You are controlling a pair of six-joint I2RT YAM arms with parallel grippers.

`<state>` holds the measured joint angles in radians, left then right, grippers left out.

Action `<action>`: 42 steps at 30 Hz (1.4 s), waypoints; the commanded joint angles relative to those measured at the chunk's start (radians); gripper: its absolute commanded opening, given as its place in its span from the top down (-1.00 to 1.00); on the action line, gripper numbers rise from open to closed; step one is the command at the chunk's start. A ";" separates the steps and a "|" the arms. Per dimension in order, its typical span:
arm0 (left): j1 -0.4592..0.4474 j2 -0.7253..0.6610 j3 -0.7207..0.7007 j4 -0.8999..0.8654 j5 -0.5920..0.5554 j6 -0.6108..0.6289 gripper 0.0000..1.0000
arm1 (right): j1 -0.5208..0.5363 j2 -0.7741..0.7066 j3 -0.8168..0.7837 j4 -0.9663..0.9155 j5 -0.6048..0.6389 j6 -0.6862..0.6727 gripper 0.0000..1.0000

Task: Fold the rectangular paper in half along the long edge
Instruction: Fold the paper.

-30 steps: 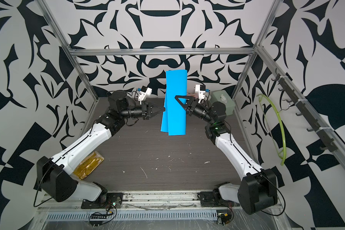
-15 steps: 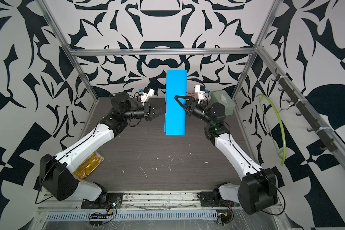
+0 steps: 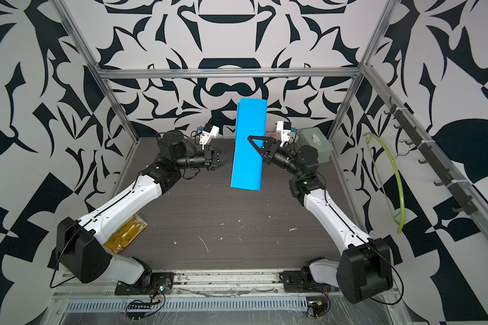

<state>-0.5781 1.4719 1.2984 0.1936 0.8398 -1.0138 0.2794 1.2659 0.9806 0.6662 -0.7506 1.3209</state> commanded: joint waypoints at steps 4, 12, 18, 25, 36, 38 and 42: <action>-0.003 -0.021 0.006 -0.038 -0.008 0.046 1.00 | 0.006 -0.030 0.032 0.049 -0.028 -0.007 0.03; 0.000 -0.034 0.023 -0.063 -0.010 0.064 1.00 | 0.006 0.030 0.029 0.239 -0.079 0.131 -0.12; 0.007 -0.048 0.055 -0.089 -0.011 0.086 1.00 | 0.006 0.092 0.035 0.373 -0.121 0.245 -0.13; 0.019 -0.064 0.104 -0.124 -0.016 0.119 1.00 | 0.006 0.095 0.038 0.350 -0.166 0.249 -0.13; 0.024 -0.069 0.095 -0.126 -0.021 0.123 1.00 | 0.006 0.072 0.069 0.301 -0.189 0.230 -0.01; 0.025 -0.067 0.091 -0.122 -0.021 0.120 1.00 | 0.006 0.073 0.064 0.322 -0.169 0.242 -0.01; 0.026 -0.059 0.089 -0.115 -0.022 0.116 1.00 | 0.006 0.085 0.044 0.385 -0.133 0.281 -0.01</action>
<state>-0.5564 1.4200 1.3781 0.0734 0.8223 -0.9112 0.2794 1.3750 1.0027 0.9405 -0.9096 1.5757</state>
